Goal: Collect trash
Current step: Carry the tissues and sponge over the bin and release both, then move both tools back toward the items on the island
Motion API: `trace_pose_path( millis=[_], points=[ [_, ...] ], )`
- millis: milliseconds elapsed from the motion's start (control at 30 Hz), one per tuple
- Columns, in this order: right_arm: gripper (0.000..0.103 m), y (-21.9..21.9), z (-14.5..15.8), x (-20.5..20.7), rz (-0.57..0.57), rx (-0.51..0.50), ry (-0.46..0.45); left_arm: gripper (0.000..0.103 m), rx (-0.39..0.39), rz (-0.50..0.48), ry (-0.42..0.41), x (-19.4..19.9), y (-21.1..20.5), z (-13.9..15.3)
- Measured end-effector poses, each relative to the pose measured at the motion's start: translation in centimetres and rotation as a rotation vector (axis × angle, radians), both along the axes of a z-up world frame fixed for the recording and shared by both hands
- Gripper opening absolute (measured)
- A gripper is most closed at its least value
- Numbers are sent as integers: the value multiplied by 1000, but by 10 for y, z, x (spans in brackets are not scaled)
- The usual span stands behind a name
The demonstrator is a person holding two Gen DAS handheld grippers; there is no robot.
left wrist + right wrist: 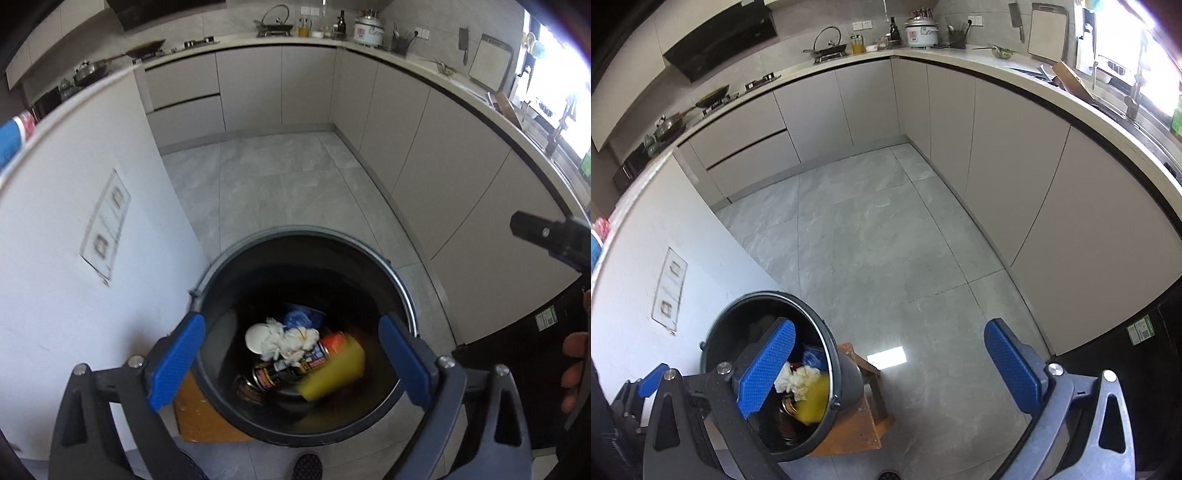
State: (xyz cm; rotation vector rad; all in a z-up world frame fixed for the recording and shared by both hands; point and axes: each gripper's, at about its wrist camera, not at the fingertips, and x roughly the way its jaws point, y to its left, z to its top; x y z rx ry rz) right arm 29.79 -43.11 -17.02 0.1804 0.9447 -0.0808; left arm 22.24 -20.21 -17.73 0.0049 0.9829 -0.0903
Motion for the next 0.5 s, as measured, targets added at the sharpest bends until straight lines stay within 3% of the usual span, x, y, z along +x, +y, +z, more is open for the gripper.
trace_pose_path(
  millis=[367,500],
  points=[
    [103,44,34,2,65,40,-82,97,15,58,-133,-10,53,77],
    [103,69,53,1,95,57,-168,97,14,111,-170,-16,85,94]
  ],
)
